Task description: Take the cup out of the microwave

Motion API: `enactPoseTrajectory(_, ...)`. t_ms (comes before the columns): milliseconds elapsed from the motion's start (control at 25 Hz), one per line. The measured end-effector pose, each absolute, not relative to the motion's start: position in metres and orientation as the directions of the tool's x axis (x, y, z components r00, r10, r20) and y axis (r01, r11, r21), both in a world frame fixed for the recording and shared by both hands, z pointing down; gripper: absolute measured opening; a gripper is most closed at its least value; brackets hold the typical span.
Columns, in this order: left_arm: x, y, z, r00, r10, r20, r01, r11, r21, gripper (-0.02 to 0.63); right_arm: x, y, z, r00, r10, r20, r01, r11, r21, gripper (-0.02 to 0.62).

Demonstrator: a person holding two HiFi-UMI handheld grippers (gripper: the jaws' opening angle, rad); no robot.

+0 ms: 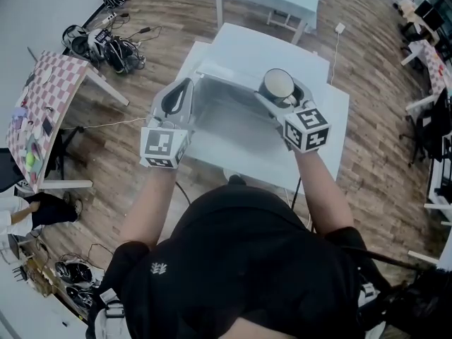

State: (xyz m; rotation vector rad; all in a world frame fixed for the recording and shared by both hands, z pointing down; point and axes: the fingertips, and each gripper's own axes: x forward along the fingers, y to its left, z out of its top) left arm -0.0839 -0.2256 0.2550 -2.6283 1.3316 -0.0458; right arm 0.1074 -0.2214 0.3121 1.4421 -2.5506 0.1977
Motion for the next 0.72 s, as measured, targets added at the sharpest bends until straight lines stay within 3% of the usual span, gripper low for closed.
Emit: enactPoseTrajectory(720, -0.076, -0.2198, 0.2552, 0.623, -0.779, -0.063, -0.775, -0.605, -0.185, 0.004, 0.114, -0.2149, 0.3214, -0.452, -0.861, 0.233, -0.886, 0.463, -0.005, 0.39)
